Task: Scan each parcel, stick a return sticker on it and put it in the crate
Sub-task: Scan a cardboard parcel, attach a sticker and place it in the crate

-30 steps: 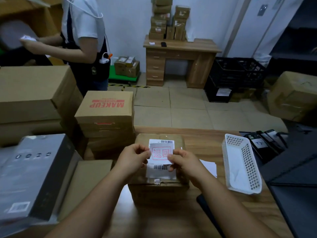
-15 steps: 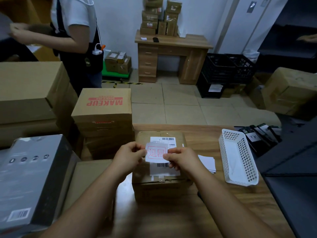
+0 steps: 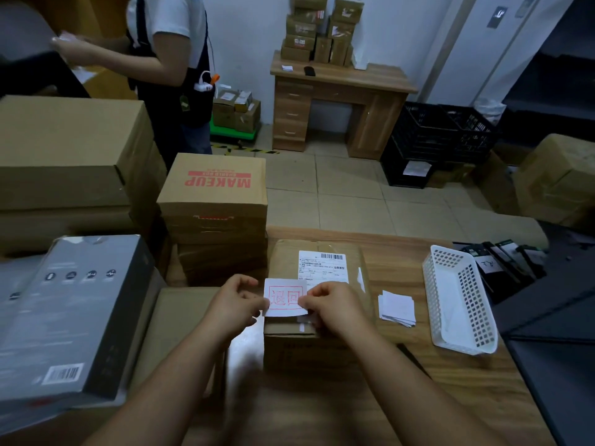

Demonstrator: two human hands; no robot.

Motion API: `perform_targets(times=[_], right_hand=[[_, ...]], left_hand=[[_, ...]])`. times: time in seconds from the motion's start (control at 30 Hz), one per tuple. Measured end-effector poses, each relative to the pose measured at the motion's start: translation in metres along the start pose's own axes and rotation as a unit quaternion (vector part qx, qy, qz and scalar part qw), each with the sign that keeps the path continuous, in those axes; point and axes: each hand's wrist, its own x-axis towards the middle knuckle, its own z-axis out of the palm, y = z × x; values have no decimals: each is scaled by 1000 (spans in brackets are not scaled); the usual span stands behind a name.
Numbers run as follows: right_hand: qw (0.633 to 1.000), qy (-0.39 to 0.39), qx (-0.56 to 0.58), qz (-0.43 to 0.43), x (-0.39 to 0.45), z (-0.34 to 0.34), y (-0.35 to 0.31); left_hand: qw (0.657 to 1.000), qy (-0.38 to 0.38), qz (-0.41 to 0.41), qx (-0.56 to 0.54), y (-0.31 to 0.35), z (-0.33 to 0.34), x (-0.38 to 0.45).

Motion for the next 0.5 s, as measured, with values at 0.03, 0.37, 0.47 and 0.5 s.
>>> perform_targets(times=[0.03,0.37,0.47,0.5], right_hand=[[1000,0,-9,-1,0,2,-1],[995,30,-96,-7,4,14,1],[994,40,-101,-10,4,16,2],[994,44,-103,-10,5,16,2]], left_hand=[[1000,0,-3,-7,-1,-1,0],[995,-18,-42,-86,-4,-4,3],[993,-19,-46,-103,-5,-3,4],[993,-19,-47,-108,-6,-3,5]])
